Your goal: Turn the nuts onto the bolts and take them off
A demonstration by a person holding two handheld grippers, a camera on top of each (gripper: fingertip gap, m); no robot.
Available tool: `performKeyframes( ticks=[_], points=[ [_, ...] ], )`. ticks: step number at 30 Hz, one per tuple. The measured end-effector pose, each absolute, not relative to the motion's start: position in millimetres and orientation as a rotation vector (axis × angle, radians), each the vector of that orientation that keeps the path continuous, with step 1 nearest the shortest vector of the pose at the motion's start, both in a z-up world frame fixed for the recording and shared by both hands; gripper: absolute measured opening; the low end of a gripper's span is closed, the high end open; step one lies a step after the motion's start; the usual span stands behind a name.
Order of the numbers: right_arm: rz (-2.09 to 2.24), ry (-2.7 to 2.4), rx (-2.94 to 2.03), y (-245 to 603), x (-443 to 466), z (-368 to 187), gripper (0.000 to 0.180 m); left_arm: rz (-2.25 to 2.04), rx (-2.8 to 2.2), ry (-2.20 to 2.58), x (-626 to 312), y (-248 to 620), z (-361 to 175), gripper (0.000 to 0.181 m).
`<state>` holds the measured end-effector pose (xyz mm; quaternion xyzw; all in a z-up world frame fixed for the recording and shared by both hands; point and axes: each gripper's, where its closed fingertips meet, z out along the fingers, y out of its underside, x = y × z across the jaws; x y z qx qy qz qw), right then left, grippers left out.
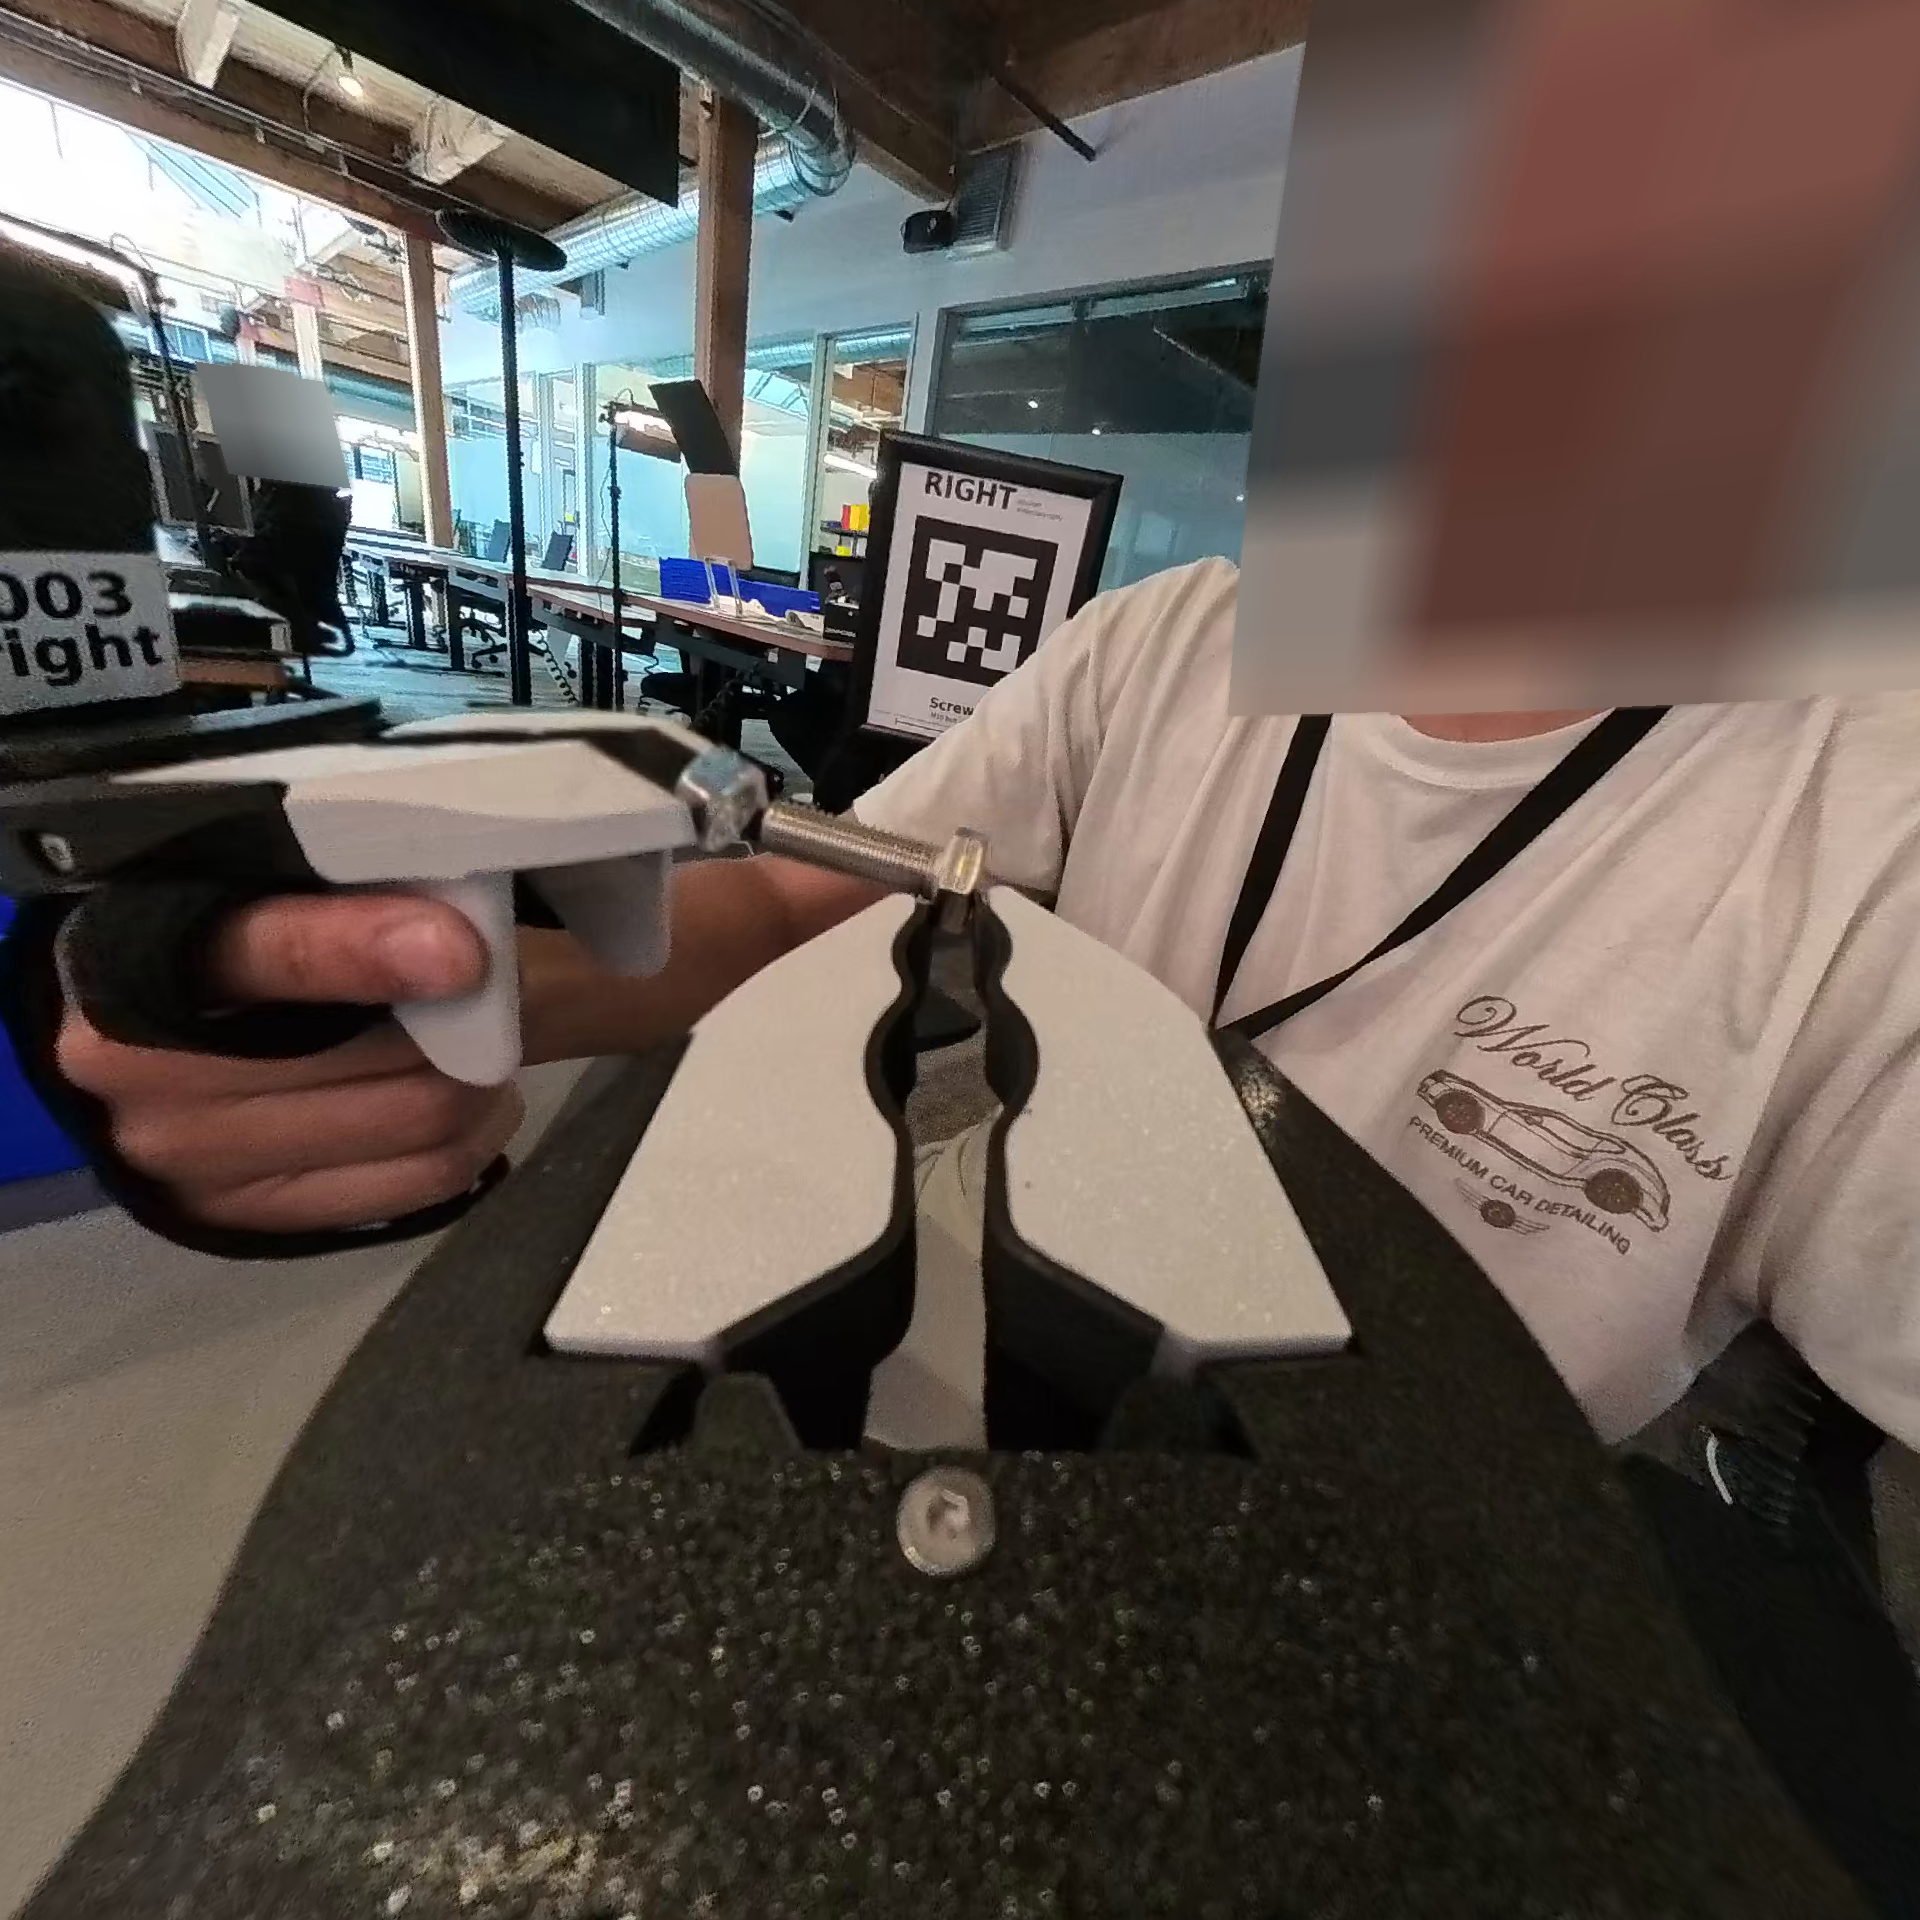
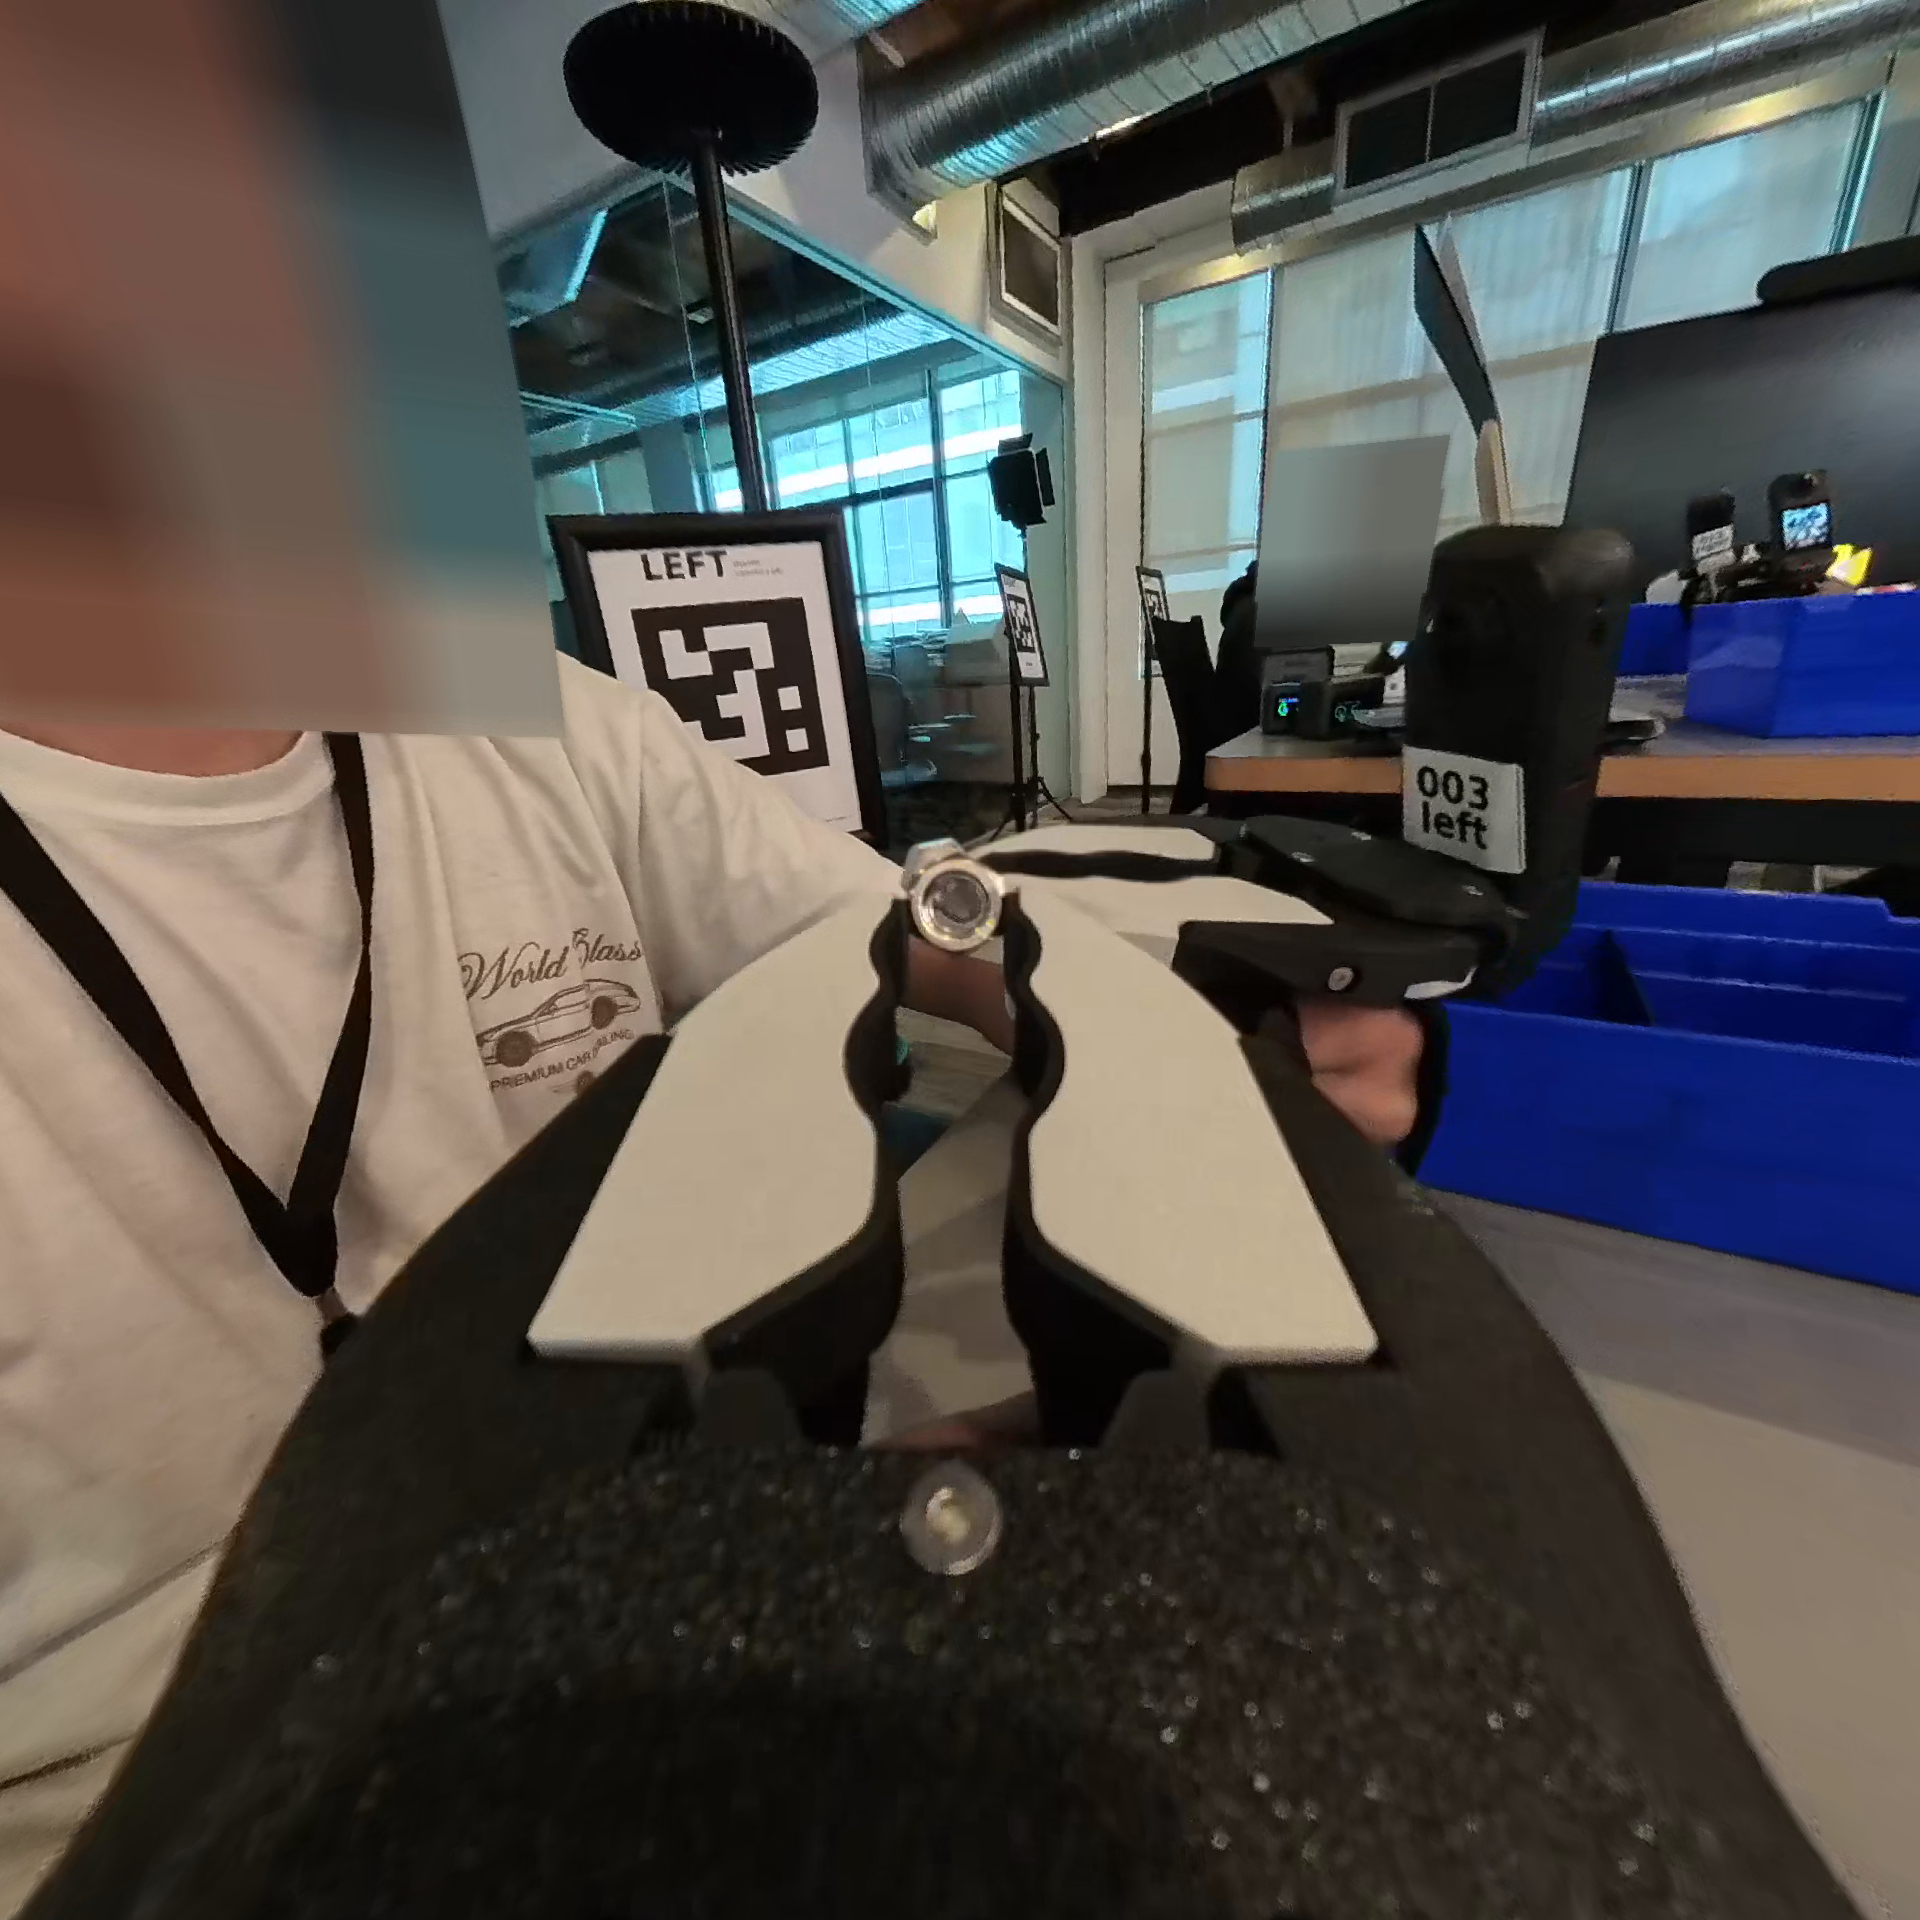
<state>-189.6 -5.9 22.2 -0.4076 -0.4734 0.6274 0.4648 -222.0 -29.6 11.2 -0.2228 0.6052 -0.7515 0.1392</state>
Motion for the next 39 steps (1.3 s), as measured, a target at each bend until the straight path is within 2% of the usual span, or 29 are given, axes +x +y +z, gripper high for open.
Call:
performKeyframes(
  ticks=[21, 39],
  points=[
    [1.729, -1.093, -1.037, -2.4, -195.4, 11.6, 0.017, -2.108, -0.679, 1.819, -216.9, -23.1, 1.2, 0.007],
    [1.800, -1.077, -1.950, 17.1, -180.0, -55.0, 0.017, -1.241, -0.919, 2.166, -196.6, 1.7, -75.0, 0.007]
  ],
)
